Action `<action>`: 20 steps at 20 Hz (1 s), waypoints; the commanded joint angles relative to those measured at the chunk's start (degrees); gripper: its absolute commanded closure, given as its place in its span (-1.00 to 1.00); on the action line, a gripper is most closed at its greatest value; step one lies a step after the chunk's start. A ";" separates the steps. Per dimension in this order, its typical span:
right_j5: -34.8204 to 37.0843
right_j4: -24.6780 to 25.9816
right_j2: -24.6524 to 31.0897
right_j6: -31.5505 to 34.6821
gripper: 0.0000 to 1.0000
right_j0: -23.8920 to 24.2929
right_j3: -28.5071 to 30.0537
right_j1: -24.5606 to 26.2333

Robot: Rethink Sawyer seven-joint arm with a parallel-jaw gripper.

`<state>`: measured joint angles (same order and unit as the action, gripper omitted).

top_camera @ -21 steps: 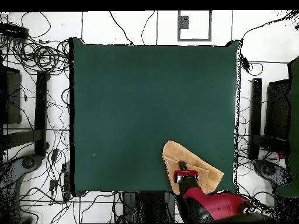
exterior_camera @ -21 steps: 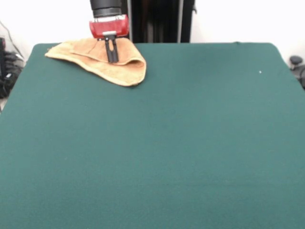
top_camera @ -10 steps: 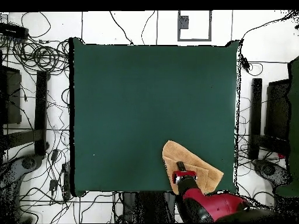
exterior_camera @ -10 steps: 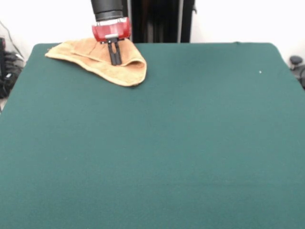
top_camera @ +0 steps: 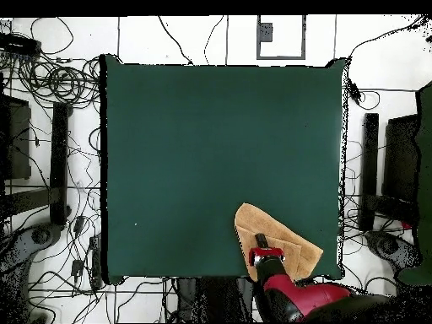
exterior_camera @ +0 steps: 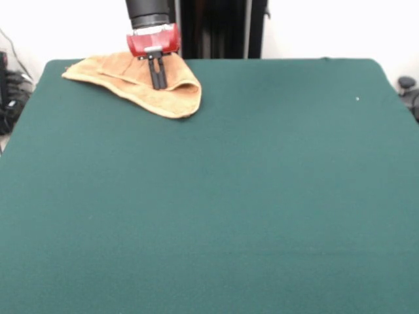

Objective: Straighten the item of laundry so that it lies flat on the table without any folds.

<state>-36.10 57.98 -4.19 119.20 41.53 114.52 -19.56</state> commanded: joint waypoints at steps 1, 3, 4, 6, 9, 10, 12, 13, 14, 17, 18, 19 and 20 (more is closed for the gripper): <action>-0.85 -5.52 3.23 2.45 1.00 -4.92 -6.80 1.61; -2.12 -6.37 2.95 2.25 1.00 -5.10 -6.46 0.87; -2.80 -6.81 2.77 2.13 1.00 -5.19 -6.33 0.61; -4.17 -7.35 2.61 1.98 1.00 -5.21 -6.17 0.43; -4.37 -7.13 2.80 2.38 1.00 -5.23 -6.60 0.73; -4.40 -7.07 2.84 2.43 1.00 -5.24 -6.73 0.92; -5.13 -7.38 2.72 1.99 1.00 -5.15 -7.43 2.11; -5.49 -7.37 2.74 1.77 1.00 -5.02 -7.82 2.66; -6.32 -7.44 2.81 1.47 1.00 -4.76 -8.21 3.32; -8.12 -7.39 3.08 1.32 1.00 -4.16 -8.59 3.77; -8.48 -7.57 2.88 1.14 1.00 -4.22 -8.61 3.66; -8.95 -7.90 2.53 1.05 1.00 -4.31 -8.36 3.26; -9.21 -8.17 2.11 0.89 1.00 -4.42 -8.22 3.02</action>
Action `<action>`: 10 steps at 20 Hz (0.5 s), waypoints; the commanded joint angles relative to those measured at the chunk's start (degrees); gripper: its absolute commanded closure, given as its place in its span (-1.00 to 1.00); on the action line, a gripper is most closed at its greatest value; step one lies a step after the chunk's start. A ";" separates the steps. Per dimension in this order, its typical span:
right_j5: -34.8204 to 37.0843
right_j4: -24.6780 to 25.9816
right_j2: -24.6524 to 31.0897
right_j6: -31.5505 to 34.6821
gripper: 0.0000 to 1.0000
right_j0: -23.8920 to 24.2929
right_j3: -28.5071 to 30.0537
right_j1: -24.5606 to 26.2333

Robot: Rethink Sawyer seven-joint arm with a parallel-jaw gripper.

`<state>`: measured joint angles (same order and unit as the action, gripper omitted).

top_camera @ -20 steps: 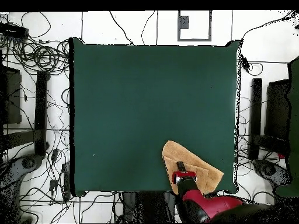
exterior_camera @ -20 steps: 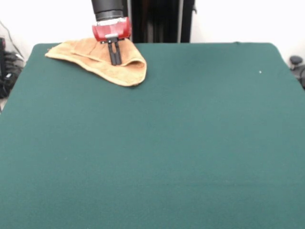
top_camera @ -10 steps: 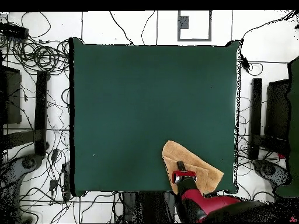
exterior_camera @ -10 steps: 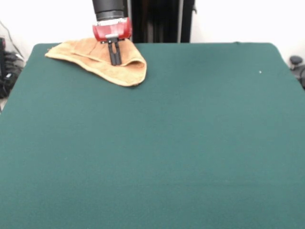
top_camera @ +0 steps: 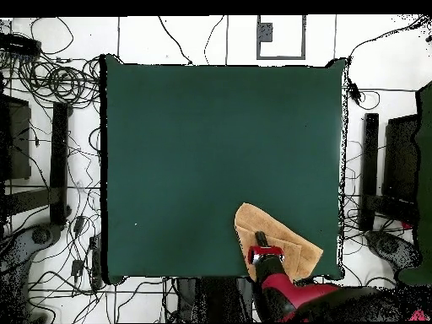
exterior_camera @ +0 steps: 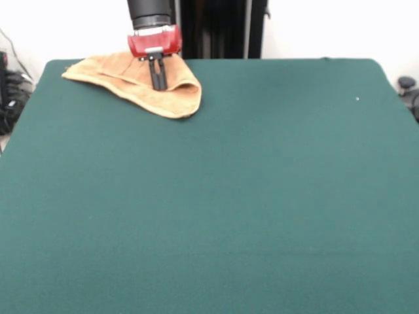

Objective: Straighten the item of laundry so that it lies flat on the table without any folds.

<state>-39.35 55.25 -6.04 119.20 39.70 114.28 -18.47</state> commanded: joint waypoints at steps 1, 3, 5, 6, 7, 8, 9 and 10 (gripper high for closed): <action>-6.20 -5.67 3.62 0.85 1.00 -2.74 -7.68 1.42; -7.04 -6.16 3.13 0.79 1.00 -2.97 -7.09 0.46; -8.32 -6.75 2.71 0.78 1.00 -3.09 -6.30 -0.64; -8.76 -6.97 2.49 0.91 1.00 -3.20 -5.70 -1.50; -9.19 -7.19 2.27 1.03 1.00 -3.31 -5.09 -2.37; -8.61 -7.34 1.85 1.24 1.00 -3.76 -4.57 -3.25; -8.63 -7.64 1.61 1.31 1.00 -4.01 -4.22 -3.65; -8.58 -8.06 1.28 1.07 1.00 -4.35 -4.27 -3.30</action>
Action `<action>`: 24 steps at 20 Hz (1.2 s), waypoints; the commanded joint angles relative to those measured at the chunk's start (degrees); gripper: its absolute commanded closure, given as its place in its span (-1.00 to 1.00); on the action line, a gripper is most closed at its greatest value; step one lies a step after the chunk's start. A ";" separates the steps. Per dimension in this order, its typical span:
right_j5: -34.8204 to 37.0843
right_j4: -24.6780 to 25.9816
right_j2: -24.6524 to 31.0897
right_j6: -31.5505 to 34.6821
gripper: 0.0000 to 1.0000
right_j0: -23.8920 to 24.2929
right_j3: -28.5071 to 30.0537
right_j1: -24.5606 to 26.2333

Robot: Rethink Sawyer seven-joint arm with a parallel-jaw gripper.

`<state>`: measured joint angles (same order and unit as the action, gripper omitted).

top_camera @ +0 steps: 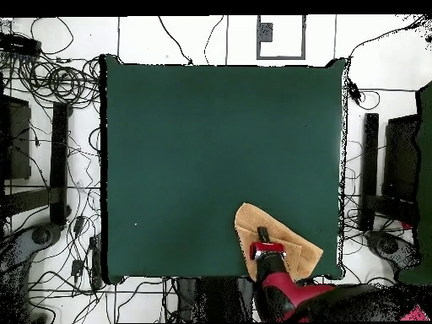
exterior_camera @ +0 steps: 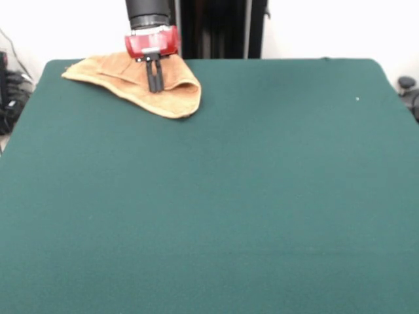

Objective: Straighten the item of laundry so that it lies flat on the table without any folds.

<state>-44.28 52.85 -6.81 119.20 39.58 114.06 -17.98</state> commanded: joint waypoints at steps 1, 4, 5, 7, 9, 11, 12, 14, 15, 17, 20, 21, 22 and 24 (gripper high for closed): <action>-3.68 -5.91 1.92 0.77 1.00 -4.40 -4.55 -2.88; 1.44 -5.18 1.56 0.51 1.00 -5.45 -8.43 2.68; 3.41 -4.04 1.93 0.61 1.00 -5.55 -10.25 5.11; 6.20 -1.67 2.92 1.08 1.00 -5.44 -13.61 9.62; 6.17 -0.35 3.48 1.42 1.00 -5.26 -15.69 12.60; 5.49 0.82 4.09 2.28 1.00 -5.15 -17.10 14.65; 5.89 1.62 4.38 3.06 1.00 -5.17 -17.73 15.29; 7.97 4.27 5.26 5.47 1.00 -5.25 -19.17 16.21; 8.30 5.42 5.65 6.52 1.00 -5.27 -19.95 16.76; 8.46 6.63 5.79 7.43 1.00 -5.59 -21.64 18.01; 10.18 8.95 6.09 9.22 1.00 -5.94 -24.62 19.95; 9.35 10.28 6.39 10.53 1.00 -5.75 -25.69 20.63; 8.16 11.48 6.79 11.88 1.00 -5.35 -26.56 21.17; 3.67 11.47 7.09 12.81 1.00 -4.26 -27.82 22.31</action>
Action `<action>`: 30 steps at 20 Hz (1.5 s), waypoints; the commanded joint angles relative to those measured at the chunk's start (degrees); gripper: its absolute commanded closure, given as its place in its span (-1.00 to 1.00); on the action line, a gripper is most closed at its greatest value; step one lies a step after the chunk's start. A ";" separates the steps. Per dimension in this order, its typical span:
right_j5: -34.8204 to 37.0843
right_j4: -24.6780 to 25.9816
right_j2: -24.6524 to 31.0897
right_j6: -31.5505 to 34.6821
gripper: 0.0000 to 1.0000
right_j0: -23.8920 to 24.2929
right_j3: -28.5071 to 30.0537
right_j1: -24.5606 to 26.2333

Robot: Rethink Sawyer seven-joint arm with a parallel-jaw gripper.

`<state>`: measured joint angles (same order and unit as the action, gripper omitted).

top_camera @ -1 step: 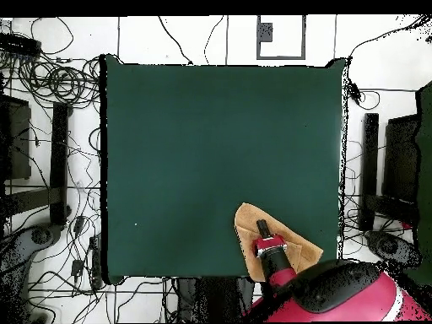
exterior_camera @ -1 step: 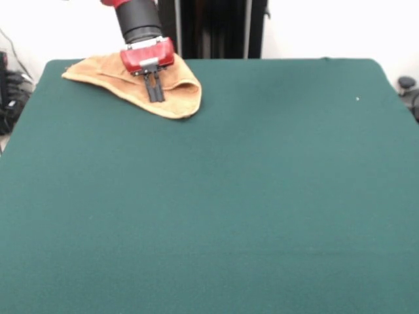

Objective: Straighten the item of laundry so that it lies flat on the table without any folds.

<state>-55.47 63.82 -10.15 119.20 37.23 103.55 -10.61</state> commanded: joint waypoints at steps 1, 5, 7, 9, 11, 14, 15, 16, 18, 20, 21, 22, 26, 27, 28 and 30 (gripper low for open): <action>12.19 0.06 10.63 12.93 1.00 -1.19 -17.85 15.58; 2.02 -2.35 12.13 11.33 1.00 1.60 -21.25 20.03; -0.36 -5.28 11.51 8.19 1.00 1.58 -22.39 21.51; -2.40 -8.44 10.55 4.90 1.00 1.35 -23.02 22.36; -4.29 -9.34 9.79 3.63 1.00 1.06 -23.77 22.54; -6.59 -10.87 8.41 1.99 1.00 0.46 -25.06 22.82; -7.44 -11.63 7.99 1.24 1.00 0.32 -25.44 22.99; -8.37 -12.23 7.73 0.94 1.00 0.22 -25.89 23.22; -9.46 -13.48 7.00 0.54 1.00 -0.34 -26.65 23.62; -10.13 -15.21 6.40 -0.12 1.00 -0.89 -26.69 23.66; -10.54 -16.11 6.15 -0.45 1.00 -1.12 -26.63 23.65; -10.56 -17.03 5.81 -0.81 1.00 -1.47 -26.62 23.57; -9.20 -19.99 3.64 -2.15 1.00 -3.74 -26.66 22.67; -8.41 -20.73 2.97 -2.57 1.00 -4.44 -26.48 22.23; -6.71 -22.31 1.66 -3.83 1.00 -5.72 -26.11 21.70; -0.54 -27.28 -2.47 -7.18 1.00 -9.84 -24.80 20.59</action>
<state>-83.41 57.11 -17.67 119.20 35.95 94.63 4.77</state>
